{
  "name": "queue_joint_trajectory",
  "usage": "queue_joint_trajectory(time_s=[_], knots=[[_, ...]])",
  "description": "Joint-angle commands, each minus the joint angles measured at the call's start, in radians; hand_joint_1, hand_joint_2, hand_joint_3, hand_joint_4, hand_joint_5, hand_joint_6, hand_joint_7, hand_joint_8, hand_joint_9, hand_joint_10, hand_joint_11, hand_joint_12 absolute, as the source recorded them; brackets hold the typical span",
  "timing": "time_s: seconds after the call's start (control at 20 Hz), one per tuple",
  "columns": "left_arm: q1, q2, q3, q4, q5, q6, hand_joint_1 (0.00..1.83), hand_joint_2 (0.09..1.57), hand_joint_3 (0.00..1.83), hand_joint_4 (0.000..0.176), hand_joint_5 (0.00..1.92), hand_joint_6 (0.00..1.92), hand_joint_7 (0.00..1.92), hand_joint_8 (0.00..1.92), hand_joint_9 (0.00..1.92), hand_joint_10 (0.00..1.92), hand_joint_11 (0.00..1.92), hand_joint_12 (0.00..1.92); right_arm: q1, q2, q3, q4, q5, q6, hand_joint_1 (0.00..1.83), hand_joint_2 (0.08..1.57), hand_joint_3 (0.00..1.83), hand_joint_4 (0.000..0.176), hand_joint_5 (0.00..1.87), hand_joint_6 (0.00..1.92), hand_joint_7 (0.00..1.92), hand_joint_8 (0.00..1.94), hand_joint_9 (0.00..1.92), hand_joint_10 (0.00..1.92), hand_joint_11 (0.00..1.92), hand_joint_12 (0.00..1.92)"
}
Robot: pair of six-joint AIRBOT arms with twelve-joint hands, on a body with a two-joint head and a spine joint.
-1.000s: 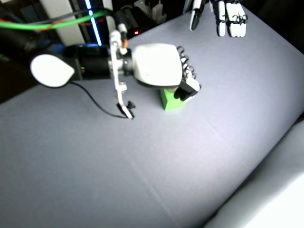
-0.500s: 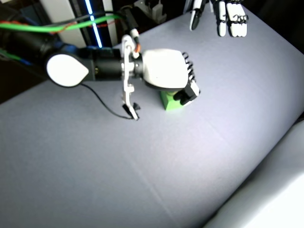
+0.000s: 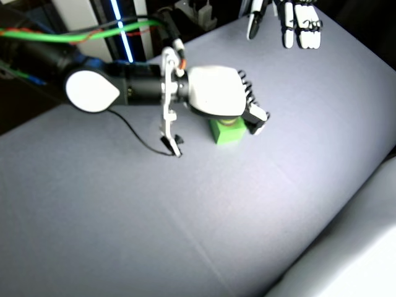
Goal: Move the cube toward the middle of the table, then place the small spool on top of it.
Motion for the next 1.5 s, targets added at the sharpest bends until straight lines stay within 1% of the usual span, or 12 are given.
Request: queue_joint_trajectory(time_s=[0.0,0.35,0.4,0.45,0.65,0.95,1.0,1.05,1.15,1.2,1.35,1.45], knots=[[-0.003,0.001,0.003,0.010,-0.121,-0.005,0.84,0.95,0.00,0.149,0.20,0.00,0.14,0.00,0.12,0.00,0.00,0.34,0.013,0.002,0.002,0.030,0.086,-0.007,1.06,0.92,0.00,0.000,0.64,0.00,0.62,0.00,0.66,0.00,0.23,0.94],[-0.003,0.000,0.001,0.010,-0.125,-0.007,0.83,0.95,0.00,0.156,0.20,0.00,0.13,0.00,0.11,0.00,0.00,0.32,0.015,0.003,0.004,0.047,0.083,-0.009,0.91,0.93,0.00,0.000,0.31,0.00,0.40,0.00,0.45,0.00,0.00,1.24],[-0.003,0.000,0.001,0.010,-0.125,-0.008,0.85,0.95,0.00,0.158,0.20,0.00,0.14,0.00,0.12,0.00,0.00,0.32,0.018,0.003,0.003,0.053,0.084,-0.010,0.87,0.92,0.00,0.024,0.15,0.00,0.23,0.00,0.28,0.00,0.00,1.05],[-0.003,0.000,0.001,0.010,-0.127,-0.008,0.84,0.96,0.00,0.155,0.20,0.00,0.14,0.00,0.13,0.00,0.00,0.38,0.021,0.003,0.000,0.062,0.088,-0.010,0.53,0.91,0.00,0.108,0.01,0.00,0.02,0.00,0.07,0.00,0.00,0.71],[-0.003,0.001,-0.004,0.010,-0.138,-0.009,0.83,0.96,0.00,0.168,0.20,0.00,0.13,0.00,0.11,0.00,0.00,0.30,0.022,0.036,-0.049,0.151,0.140,-0.086,0.45,0.87,0.00,0.175,0.00,0.00,0.00,0.00,0.00,0.00,0.00,0.02],[0.009,0.007,-0.013,0.008,-0.160,-0.011,0.86,0.96,0.00,0.166,0.20,0.00,0.12,0.00,0.09,0.00,0.00,0.24,0.017,0.161,-0.127,0.239,0.287,-0.109,0.50,0.83,0.00,0.176,0.00,0.00,0.00,0.00,0.00,0.00,0.00,0.00],[0.013,0.010,-0.015,0.007,-0.169,-0.012,0.86,0.96,0.00,0.164,0.19,0.00,0.12,0.00,0.09,0.00,0.00,0.24,0.008,0.191,-0.147,0.253,0.320,-0.109,0.48,0.86,0.00,0.139,0.00,0.00,0.00,0.00,0.00,0.00,0.00,0.00],[0.018,0.012,-0.017,0.004,-0.181,-0.013,0.87,0.97,0.00,0.139,0.17,0.00,0.11,0.00,0.09,0.00,0.00,0.20,-0.020,0.217,-0.164,0.287,0.369,-0.109,0.58,0.86,0.00,0.152,0.00,0.00,0.00,0.00,0.00,0.00,0.00,0.00],[0.029,0.017,-0.020,0.002,-0.206,-0.023,0.89,0.98,0.00,0.139,0.08,0.00,0.09,0.00,0.09,0.00,0.00,0.32,-0.119,0.274,-0.203,0.380,0.509,-0.110,0.55,0.89,0.01,0.170,0.00,0.00,0.00,0.00,0.00,0.00,0.00,0.00],[0.029,0.020,-0.022,0.002,-0.216,-0.023,0.86,0.98,0.00,0.169,0.03,0.00,0.08,0.00,0.09,0.00,0.00,0.38,-0.158,0.297,-0.220,0.415,0.567,-0.110,0.56,0.89,0.01,0.175,0.00,0.00,0.00,0.00,0.00,0.00,0.00,0.00],[0.028,0.013,-0.001,-0.006,-0.253,-0.075,0.83,0.98,0.00,0.176,0.00,0.00,0.02,0.00,0.04,0.00,0.00,0.20,-0.282,0.353,-0.272,0.530,0.733,-0.137,0.64,0.88,0.00,0.176,0.00,0.00,0.00,0.00,0.00,0.00,0.00,0.00],[0.022,0.002,0.023,-0.011,-0.280,-0.119,0.75,1.01,0.01,0.136,0.00,0.00,0.01,0.00,0.05,0.01,0.03,0.17,-0.346,0.367,-0.289,0.588,0.819,-0.144,0.66,0.80,0.00,0.176,0.00,0.00,0.00,0.00,0.00,0.00,0.00,0.00]])
